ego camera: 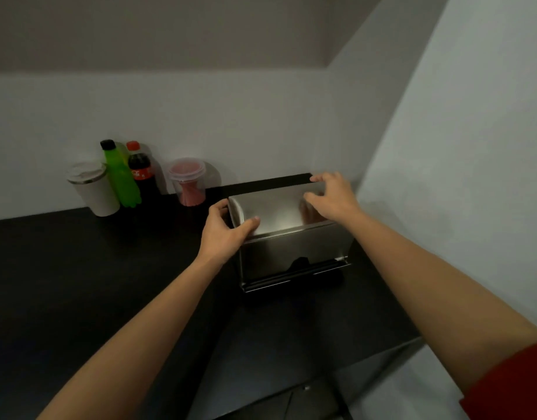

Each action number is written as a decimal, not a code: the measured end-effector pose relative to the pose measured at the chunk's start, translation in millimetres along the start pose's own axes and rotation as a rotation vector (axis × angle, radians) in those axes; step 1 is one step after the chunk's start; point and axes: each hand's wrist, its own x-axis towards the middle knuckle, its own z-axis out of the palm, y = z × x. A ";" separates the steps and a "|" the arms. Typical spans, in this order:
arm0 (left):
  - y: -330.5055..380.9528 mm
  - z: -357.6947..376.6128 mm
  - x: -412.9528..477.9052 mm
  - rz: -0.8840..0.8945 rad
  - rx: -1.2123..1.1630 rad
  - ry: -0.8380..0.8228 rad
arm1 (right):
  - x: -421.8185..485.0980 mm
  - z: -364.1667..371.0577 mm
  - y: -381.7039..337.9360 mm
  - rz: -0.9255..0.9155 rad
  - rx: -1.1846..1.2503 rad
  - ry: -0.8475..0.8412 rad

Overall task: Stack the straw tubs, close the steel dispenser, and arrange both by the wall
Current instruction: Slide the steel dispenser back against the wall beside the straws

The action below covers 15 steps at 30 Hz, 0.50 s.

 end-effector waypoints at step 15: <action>-63.1 31.0 -30.3 -0.001 0.027 0.030 | -41.5 17.7 105.6 0.080 0.503 -0.088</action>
